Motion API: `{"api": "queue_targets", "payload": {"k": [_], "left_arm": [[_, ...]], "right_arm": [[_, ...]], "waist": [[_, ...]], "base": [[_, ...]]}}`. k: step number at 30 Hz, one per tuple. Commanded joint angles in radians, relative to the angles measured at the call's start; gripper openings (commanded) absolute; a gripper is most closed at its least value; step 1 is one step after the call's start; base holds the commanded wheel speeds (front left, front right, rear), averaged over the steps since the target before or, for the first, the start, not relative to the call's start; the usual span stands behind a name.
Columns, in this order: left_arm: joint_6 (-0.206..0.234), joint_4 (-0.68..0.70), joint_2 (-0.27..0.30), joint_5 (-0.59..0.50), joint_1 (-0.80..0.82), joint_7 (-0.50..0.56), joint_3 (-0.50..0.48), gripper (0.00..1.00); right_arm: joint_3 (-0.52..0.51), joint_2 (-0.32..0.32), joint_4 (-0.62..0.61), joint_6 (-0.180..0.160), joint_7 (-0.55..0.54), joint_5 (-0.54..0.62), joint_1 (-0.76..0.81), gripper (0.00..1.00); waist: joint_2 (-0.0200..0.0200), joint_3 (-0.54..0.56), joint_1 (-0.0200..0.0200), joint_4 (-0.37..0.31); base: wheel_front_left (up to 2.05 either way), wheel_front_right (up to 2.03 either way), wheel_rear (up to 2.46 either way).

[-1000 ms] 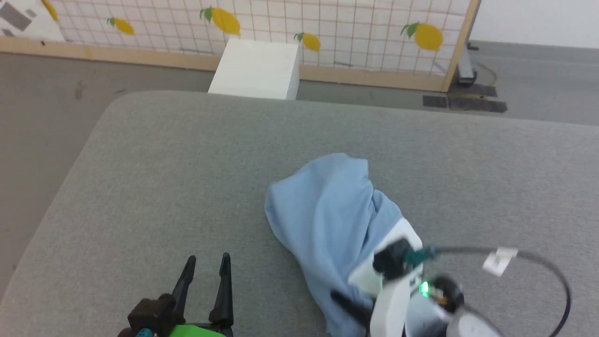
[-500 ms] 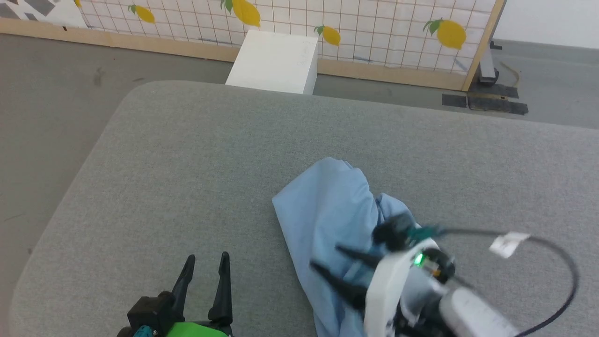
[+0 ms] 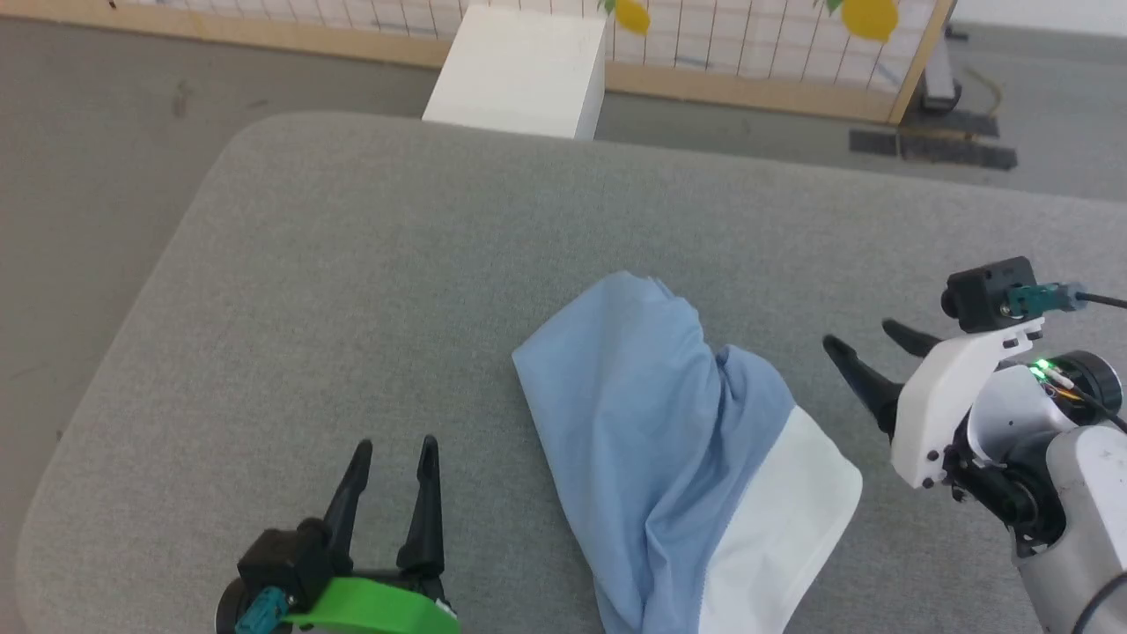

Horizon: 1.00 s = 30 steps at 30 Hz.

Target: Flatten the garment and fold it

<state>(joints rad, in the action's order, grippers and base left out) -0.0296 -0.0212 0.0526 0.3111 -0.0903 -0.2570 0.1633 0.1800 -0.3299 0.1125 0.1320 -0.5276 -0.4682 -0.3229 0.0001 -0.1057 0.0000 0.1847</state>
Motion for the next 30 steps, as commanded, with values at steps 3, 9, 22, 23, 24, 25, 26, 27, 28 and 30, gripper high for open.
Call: {"api": "queue_targets", "payload": {"k": [3, 9, 22, 23, 24, 25, 26, 27, 28, 30], "left_arm": [[0.005, 0.019, -0.002, 0.004, 0.034, -0.005, 0.003, 1.0], [0.01, 0.029, -0.002, 0.007, 0.066, -0.005, 0.025, 1.0], [0.018, 0.019, -0.002, 0.01, 0.071, -0.005, 0.015, 1.0], [0.017, 0.018, -0.002, 0.009, 0.069, -0.005, 0.012, 1.0], [0.016, 0.016, -0.002, 0.005, 0.067, -0.005, 0.009, 1.0], [0.015, 0.015, -0.002, 0.003, 0.064, -0.005, 0.006, 1.0], [0.014, 0.014, -0.002, 0.002, 0.061, -0.005, 0.003, 1.0], [0.013, 0.013, -0.002, 0.0, 0.058, -0.005, 0.001, 1.0], [0.011, 0.012, -0.002, -0.001, 0.053, -0.005, -0.002, 1.0], [0.007, 0.01, -0.002, -0.006, 0.044, -0.005, -0.005, 1.0]], "right_arm": [[0.034, -0.027, 0.046, -0.001, -0.069, -0.01, -0.031, 1.0], [0.131, -0.074, 0.118, -0.001, -0.106, -0.042, -0.048, 1.0], [0.296, -0.121, 0.203, -0.001, -0.035, -0.075, -0.056, 0.0], [0.292, -0.118, 0.207, -0.001, -0.016, -0.069, -0.065, 0.0], [0.285, -0.114, 0.209, -0.001, 0.008, -0.067, -0.076, 0.0], [0.271, -0.108, 0.21, -0.001, 0.028, -0.071, -0.085, 0.0], [0.25, -0.101, 0.209, -0.001, 0.054, -0.076, -0.097, 0.0], [0.232, -0.095, 0.208, -0.001, 0.074, -0.08, -0.108, 0.0], [0.207, -0.088, 0.203, -0.001, 0.095, -0.086, -0.12, 0.0], [0.155, -0.083, 0.192, -0.001, 0.128, -0.094, -0.142, 0.0]], "waist": [[-0.0001, -0.063, 0.0, 0.021], [-0.0001, -0.102, 0.0, 0.055], [-0.0001, -0.094, 0.0, 0.075], [-0.0001, -0.088, 0.0, 0.069], [-0.0001, -0.079, 0.0, 0.061], [-0.0001, -0.072, 0.0, 0.055], [-0.0001, -0.062, 0.0, 0.045], [-0.0001, -0.053, 0.0, 0.037], [-0.0001, -0.042, 0.0, 0.025], [-0.0001, -0.024, 0.0, 0.005]], "base": [[0.0, 0.0, 0.0], [0.0, 0.0, 0.0], [0.0, 0.0, 0.0], [0.0, 0.0, 0.0], [0.0, 0.0, 0.0], [0.0, 0.0, 0.0], [0.0, 0.0, 0.0], [0.0, 0.0, 0.0], [0.0, 0.0, 0.0], [0.0, 0.0, 0.0]]}}
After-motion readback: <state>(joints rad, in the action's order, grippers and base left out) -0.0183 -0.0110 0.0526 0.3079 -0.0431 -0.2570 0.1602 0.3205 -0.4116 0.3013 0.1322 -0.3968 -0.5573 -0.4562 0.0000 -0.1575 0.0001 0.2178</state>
